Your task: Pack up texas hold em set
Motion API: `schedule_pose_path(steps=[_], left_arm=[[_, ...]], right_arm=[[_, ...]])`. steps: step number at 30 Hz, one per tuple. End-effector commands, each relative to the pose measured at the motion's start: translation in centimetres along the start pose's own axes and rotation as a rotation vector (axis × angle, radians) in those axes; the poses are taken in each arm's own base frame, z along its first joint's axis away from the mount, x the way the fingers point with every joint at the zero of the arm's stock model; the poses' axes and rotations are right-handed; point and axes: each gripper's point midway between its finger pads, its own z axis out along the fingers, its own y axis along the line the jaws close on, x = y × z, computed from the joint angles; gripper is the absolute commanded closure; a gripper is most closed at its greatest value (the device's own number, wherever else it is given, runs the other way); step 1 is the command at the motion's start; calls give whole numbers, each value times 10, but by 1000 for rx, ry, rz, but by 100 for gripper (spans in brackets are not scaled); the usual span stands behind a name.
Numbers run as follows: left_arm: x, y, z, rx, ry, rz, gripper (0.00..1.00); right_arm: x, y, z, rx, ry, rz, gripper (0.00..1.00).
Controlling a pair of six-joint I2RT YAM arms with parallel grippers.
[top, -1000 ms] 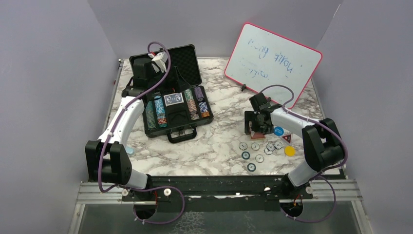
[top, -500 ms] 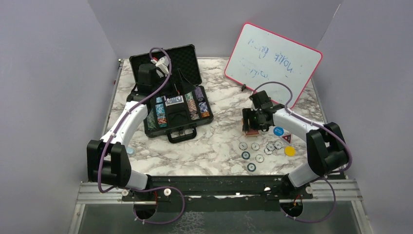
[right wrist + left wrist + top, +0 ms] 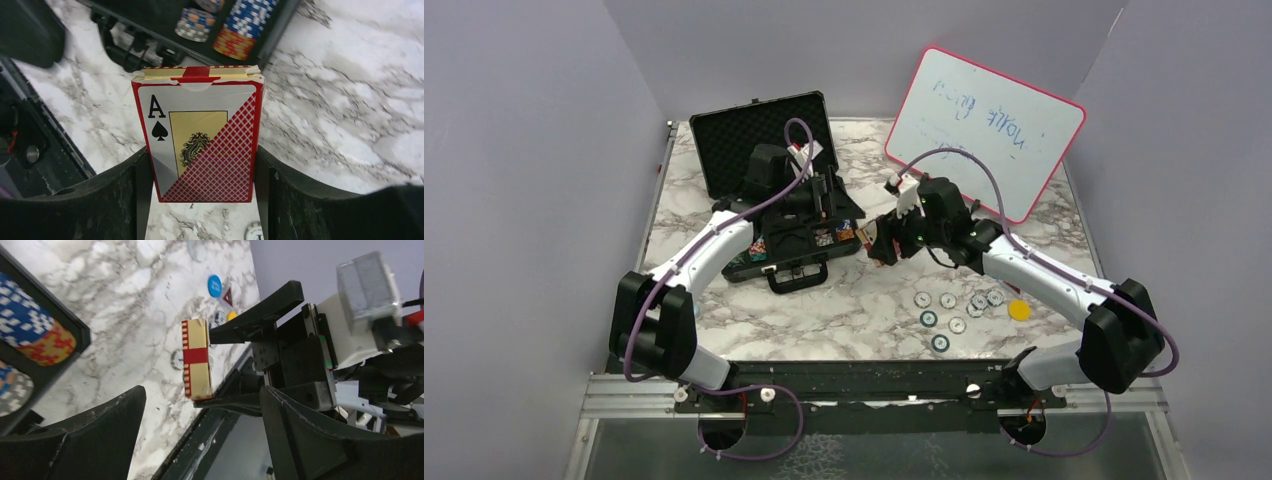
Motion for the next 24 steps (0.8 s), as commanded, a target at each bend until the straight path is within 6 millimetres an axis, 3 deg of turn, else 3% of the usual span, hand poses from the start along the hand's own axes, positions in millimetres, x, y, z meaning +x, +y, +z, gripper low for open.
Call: schedule_pose_path(steps=[1,10,18,20,24], left_arm=[[29,-11,3,73,115,-63,16],[60,-7,2,97,204,-138,51],[65,-11,-1,114,224,-154,81],[63,-12,-1,110,212,-143,88],[45,-8,-5,61,113,-97,89]], right_arm=[[-47,46,-12,-181,-156,-168,39],[-46,66,-10,-243,-140,-248,38],[-42,72,-2,-258,-117,-244,35],[-43,71,-1,-247,-117,-234,29],[-49,63,-5,-191,-153,-214,12]])
